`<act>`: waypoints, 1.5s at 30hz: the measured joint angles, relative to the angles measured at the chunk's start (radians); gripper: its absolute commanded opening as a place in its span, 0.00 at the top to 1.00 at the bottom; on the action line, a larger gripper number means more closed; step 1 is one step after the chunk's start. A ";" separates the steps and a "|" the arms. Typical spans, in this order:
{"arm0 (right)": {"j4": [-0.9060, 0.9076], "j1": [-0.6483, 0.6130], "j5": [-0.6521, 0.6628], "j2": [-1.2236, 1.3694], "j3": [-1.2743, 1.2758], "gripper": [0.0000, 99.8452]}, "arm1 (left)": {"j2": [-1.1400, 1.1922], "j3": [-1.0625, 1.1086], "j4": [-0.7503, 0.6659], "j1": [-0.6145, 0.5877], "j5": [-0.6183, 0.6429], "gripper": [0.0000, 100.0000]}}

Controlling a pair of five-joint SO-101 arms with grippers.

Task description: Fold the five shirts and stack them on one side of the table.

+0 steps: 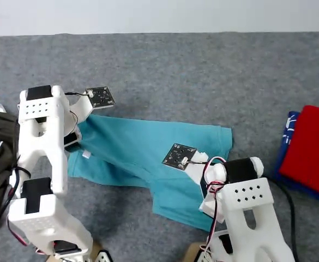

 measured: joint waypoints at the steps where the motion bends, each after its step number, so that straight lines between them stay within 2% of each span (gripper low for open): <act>1: 0.000 0.000 0.000 0.000 0.000 0.83 | 0.000 0.000 0.000 0.000 0.000 0.86; 8: -0.012 0.000 0.000 0.000 0.000 0.80 | 0.000 0.000 0.003 0.000 0.000 0.85; 14: -0.078 0.000 -0.049 0.000 0.000 0.80 | -0.011 0.000 0.080 -0.002 -0.021 0.86; 23: -0.236 0.000 -0.074 0.000 0.000 0.81 | -0.075 -0.049 0.140 -0.117 -0.061 0.86; 28: -0.354 0.029 -0.132 0.000 0.000 0.81 | -0.133 -0.066 0.110 -0.144 -0.074 0.88; 30: -0.428 0.061 -0.172 0.002 0.000 0.81 | -0.141 -0.068 0.048 -0.138 0.006 0.92; 33: -0.551 0.100 -0.230 0.048 0.000 0.81 | -0.141 -0.068 -0.061 -0.094 0.190 0.98; 38: -0.747 0.132 -0.339 0.230 -0.011 0.93 | -0.089 -0.068 -0.206 0.003 0.470 0.99; 41: -0.815 0.133 -0.362 0.393 -0.091 0.99 | -0.015 -0.068 -0.287 0.052 0.575 0.99; 45: -0.839 0.130 -0.365 0.644 -0.273 0.99 | 0.089 -0.068 -0.365 0.095 0.640 0.99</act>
